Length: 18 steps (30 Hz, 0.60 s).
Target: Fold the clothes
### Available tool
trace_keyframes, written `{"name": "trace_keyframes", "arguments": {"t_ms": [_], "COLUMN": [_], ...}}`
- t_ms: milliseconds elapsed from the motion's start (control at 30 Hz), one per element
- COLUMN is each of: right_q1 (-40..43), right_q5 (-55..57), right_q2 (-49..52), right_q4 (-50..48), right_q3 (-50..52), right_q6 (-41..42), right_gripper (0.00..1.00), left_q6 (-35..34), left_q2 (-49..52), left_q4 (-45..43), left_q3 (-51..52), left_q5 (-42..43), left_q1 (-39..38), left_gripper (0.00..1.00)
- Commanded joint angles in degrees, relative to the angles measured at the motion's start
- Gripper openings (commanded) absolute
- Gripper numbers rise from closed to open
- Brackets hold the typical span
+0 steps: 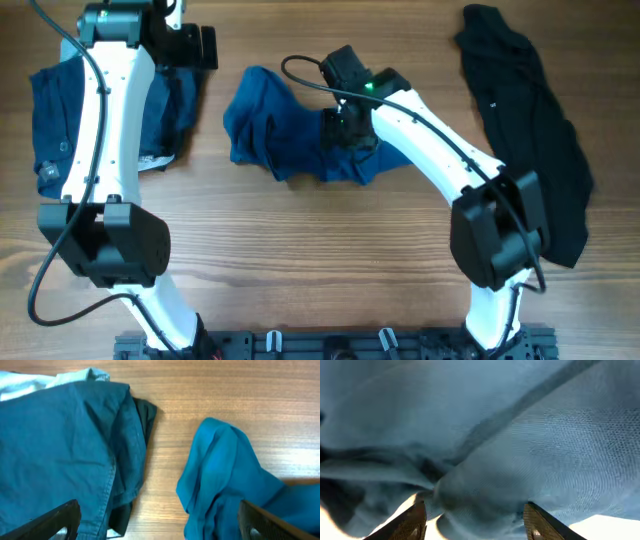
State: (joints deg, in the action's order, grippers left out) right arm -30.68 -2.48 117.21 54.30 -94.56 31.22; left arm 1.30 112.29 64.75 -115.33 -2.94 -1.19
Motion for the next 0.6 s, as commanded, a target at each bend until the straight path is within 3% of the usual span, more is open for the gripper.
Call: {"name": "trace_keyframes", "arguments": {"t_ms": [0,33,200,400,567], "right_q1": [-0.04,-0.02,-0.02,0.92,3.06], "right_q5": [1.46,1.46,1.49,4.39,4.42], "right_q2": [3.17,3.48,3.76,3.65,4.42], "right_q4": [-0.48,-0.63,-3.34,-4.17,-7.85], "right_q3": [-0.57,-0.57,-0.74,-8.87,-9.57], "right_q6": [3.41,3.43,1.81,0.35,0.92], "right_gripper": [0.61,0.56,0.04,0.04,0.05], "left_q6": [-0.52,-0.52,-0.52,-0.50,-0.50], "left_q2": [0.55,0.55,0.55,0.55,0.55], "left_q4": [0.61,0.61,0.61,0.63,0.61], "left_q3": [-0.17,-0.17,-0.17,-0.17,-0.17], "left_q5": [0.28,0.28,0.31,0.31,0.31], "left_q1": [0.35,0.35,0.35,0.35,0.35], "left_gripper": [1.00,1.00,1.00,1.00,1.00]}}
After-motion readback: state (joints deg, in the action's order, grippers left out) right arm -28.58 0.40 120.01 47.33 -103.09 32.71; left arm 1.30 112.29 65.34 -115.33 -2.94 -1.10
